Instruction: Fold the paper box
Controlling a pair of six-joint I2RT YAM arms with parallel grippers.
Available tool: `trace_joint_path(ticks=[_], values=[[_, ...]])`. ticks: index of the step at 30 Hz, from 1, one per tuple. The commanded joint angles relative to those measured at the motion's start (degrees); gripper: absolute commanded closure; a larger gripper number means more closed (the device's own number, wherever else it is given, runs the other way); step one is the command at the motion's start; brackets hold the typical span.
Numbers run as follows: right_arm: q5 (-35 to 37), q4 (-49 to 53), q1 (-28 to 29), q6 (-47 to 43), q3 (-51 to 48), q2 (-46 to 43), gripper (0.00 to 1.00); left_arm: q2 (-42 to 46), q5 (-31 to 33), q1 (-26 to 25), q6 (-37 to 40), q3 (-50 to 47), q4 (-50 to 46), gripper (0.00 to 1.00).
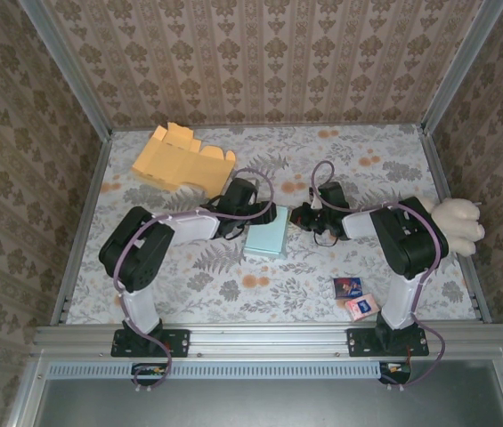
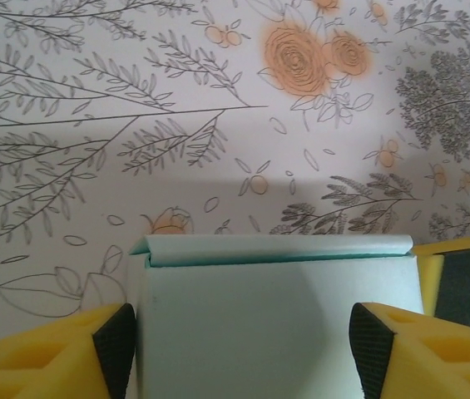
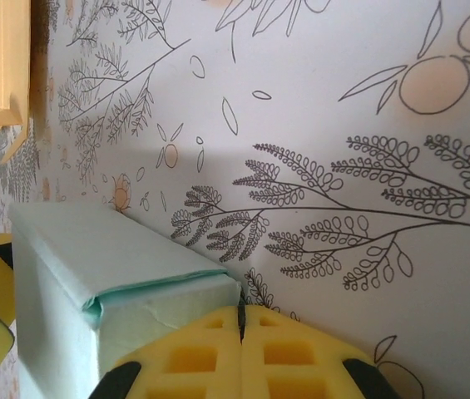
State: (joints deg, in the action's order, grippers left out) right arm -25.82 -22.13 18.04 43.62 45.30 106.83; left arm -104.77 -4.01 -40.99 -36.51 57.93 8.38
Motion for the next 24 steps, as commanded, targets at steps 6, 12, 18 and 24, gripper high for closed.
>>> trace_joint_path(ticks=[6,12,18,24], values=[[3.74,5.44,1.0,-2.72,-4.08,-6.87,1.0,6.51,1.74,3.19,-1.4,-1.3,-2.94,0.25],[4.88,12.18,2.1,-4.45,-5.84,-13.59,1.0,13.43,2.57,2.97,-1.67,-7.19,-2.68,0.23],[6.66,16.65,5.04,-5.1,-8.79,-20.28,1.0,18.55,2.32,1.07,-2.54,-13.77,-1.47,0.23],[8.6,19.73,8.07,-5.44,-10.26,-22.55,1.0,21.34,3.46,-1.39,-3.31,-17.76,-1.07,0.23]])
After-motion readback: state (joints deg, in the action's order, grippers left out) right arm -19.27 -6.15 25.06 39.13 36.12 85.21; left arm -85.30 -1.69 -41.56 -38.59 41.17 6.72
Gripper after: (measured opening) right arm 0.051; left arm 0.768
